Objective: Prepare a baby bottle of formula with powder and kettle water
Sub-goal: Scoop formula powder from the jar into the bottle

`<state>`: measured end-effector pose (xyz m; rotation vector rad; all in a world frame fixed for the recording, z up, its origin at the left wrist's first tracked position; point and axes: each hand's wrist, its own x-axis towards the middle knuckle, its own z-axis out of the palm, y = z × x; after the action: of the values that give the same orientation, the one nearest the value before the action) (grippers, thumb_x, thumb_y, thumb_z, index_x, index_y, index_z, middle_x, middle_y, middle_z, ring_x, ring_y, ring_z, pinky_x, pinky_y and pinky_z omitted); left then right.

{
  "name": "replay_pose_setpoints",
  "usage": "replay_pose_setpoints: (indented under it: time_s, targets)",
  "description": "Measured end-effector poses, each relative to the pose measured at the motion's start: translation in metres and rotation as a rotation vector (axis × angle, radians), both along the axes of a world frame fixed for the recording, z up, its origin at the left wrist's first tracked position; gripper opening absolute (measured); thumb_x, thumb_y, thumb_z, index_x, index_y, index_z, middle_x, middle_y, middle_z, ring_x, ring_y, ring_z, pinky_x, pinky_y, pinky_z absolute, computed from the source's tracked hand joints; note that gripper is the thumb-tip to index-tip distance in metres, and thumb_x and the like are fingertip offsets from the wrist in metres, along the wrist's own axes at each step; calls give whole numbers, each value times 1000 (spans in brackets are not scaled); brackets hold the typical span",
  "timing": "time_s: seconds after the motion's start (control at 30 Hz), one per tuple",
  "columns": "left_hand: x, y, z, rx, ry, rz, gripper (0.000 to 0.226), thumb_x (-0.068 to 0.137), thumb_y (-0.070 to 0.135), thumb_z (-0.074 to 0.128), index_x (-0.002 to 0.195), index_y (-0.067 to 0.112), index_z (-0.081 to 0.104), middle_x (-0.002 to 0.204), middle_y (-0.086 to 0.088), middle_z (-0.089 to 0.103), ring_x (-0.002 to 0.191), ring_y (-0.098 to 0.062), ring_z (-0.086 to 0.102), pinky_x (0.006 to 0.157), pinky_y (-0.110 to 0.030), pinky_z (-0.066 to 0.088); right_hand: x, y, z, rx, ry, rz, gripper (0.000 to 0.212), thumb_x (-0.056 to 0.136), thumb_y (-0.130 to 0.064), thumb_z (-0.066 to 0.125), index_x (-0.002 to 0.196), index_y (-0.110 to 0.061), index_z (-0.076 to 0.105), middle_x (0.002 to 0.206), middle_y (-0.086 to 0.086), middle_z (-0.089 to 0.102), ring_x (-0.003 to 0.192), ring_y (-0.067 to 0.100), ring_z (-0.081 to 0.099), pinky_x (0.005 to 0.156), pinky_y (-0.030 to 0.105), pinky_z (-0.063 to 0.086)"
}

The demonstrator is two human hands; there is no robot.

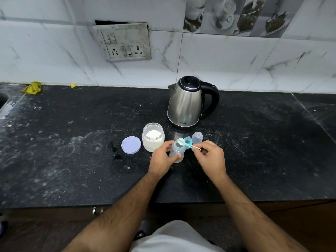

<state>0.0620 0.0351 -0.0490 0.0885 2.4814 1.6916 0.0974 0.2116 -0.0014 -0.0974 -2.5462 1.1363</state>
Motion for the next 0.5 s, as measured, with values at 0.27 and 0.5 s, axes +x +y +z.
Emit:
replay_pose_setpoints:
  time_s: [0.27,0.5]
  targets:
    - [2,-2,-1,2,-22,5,64,73,20,86,131,18,58,122,9,68,110,-2,61,100,-20,44,-5,-2,6,-391,-187,-81,6,85,-10,75,86,-14,79,56,-12,62,48,5,50,51,25,44]
    - [7,-11,-5,-2,-42,43,70,73,25,87,135,18,55,128,6,65,115,-6,59,103,-31,50,-7,-6,9,-477,-213,-94,7,86,-6,72,86,-10,77,48,-11,58,45,3,46,47,23,41]
